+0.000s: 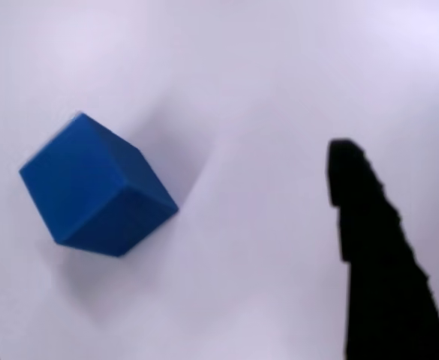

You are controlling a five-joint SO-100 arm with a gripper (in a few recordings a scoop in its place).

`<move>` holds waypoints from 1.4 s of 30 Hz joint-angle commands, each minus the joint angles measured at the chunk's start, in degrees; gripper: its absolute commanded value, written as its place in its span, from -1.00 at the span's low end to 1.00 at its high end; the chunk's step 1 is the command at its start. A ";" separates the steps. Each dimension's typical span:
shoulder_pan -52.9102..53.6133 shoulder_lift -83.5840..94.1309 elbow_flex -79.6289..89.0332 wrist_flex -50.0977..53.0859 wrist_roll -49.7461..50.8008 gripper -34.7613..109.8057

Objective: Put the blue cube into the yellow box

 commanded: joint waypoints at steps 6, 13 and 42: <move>-4.22 -16.00 -1.85 -24.35 -0.35 0.33; -6.50 -32.17 -2.81 -41.92 -0.70 0.35; -14.59 -65.65 -22.41 -58.27 2.11 0.32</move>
